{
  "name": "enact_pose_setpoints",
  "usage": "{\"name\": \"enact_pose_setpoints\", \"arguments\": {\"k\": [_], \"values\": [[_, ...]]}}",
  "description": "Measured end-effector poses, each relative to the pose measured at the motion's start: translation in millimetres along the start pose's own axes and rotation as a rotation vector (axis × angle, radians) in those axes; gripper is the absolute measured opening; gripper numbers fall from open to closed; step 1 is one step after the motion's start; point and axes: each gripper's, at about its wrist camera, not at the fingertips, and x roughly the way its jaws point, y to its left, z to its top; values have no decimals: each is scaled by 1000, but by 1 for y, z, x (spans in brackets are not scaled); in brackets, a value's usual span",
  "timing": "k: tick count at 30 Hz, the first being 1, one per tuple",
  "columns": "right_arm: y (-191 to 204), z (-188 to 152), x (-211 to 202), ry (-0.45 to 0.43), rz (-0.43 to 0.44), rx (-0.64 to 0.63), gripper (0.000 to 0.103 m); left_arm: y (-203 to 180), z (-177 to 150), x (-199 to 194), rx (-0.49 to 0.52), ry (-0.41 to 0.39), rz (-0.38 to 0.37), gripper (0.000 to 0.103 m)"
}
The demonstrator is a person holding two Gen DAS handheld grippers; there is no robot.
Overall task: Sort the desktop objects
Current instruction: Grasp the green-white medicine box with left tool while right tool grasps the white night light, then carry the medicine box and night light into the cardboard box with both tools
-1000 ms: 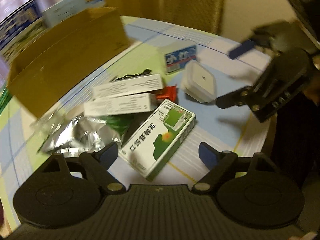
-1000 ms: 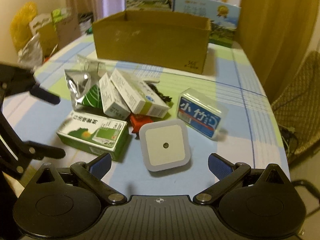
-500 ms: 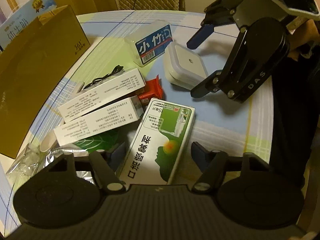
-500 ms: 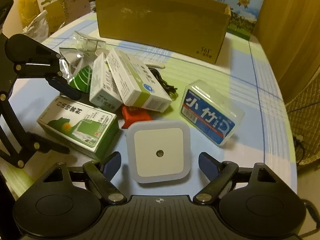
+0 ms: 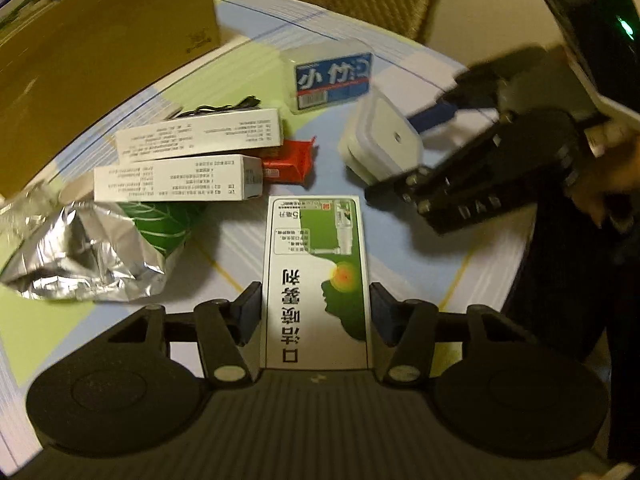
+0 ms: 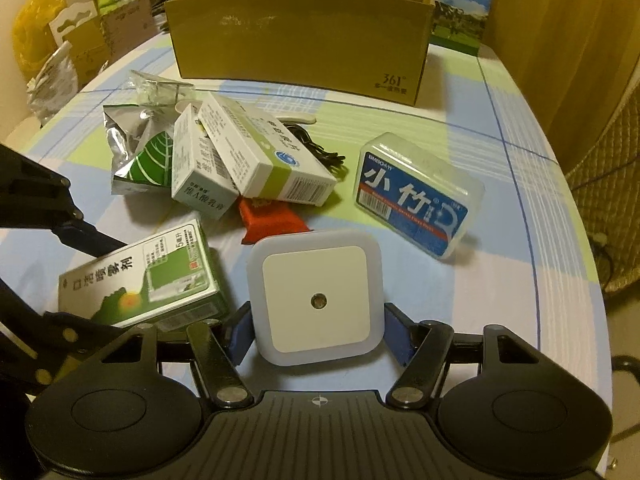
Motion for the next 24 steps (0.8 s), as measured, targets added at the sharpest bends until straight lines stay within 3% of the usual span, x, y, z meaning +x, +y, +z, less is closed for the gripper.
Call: {"name": "enact_pose_setpoints", "arguments": {"k": [5,12,24], "values": [[2,-2,0,-15,-17,12,64,-7,3,7,-6,-12,54,51],[0,-3,1,-26,-20,37,64,-9,-1,7,-59,-30,70,51],[3,-5,-31,-87,-36,99,63,-15,-13,-23,-108,-67,98,50]]}}
